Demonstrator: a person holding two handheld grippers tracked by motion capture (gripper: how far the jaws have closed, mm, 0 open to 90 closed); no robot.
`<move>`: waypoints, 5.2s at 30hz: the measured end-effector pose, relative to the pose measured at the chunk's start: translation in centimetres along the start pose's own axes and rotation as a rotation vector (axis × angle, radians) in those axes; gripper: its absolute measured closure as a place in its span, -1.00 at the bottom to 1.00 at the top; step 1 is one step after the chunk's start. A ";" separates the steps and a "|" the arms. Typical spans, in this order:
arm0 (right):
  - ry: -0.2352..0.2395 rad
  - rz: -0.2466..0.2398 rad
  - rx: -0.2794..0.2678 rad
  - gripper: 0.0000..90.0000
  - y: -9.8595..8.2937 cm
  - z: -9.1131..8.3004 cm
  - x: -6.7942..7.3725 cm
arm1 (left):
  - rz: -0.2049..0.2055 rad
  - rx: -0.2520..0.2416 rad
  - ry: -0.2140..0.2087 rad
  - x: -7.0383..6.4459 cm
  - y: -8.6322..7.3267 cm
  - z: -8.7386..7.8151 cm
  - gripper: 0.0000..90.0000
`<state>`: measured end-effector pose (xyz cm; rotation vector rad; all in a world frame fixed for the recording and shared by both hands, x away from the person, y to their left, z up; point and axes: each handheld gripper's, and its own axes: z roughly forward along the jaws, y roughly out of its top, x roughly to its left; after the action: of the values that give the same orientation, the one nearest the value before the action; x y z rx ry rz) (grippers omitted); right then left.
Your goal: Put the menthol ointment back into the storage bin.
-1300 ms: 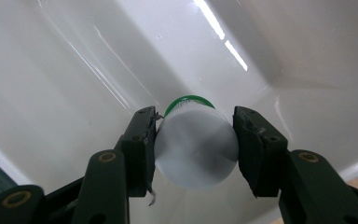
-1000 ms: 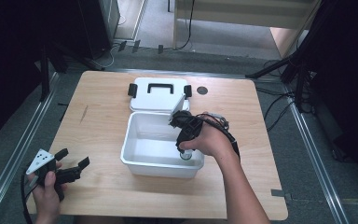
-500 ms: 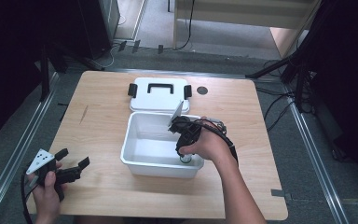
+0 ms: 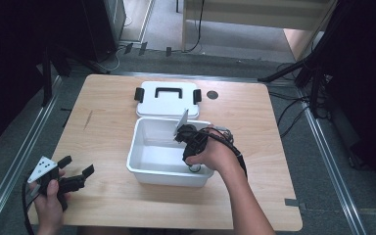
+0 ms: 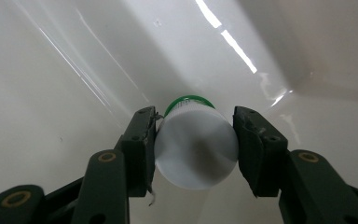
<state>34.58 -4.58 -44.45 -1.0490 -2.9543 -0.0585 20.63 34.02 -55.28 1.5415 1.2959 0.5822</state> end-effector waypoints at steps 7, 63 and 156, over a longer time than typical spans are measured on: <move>-0.001 0.003 0.020 0.16 0.2 1.2 0.1 | -0.001 0.000 0.000 0.0 0.0 0.0 -0.99; -0.112 -0.112 0.016 -0.18 -0.3 0.2 1.5 | -0.005 -0.004 0.000 0.1 0.0 0.0 -0.99; -0.198 0.463 -0.593 -0.99 -21.4 0.3 -9.6 | 0.009 0.009 0.016 -0.1 0.0 0.1 -0.99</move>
<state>28.52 -27.15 -45.60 -1.8706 -2.8196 -0.9151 20.71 33.84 -55.27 1.5534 1.3058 0.5967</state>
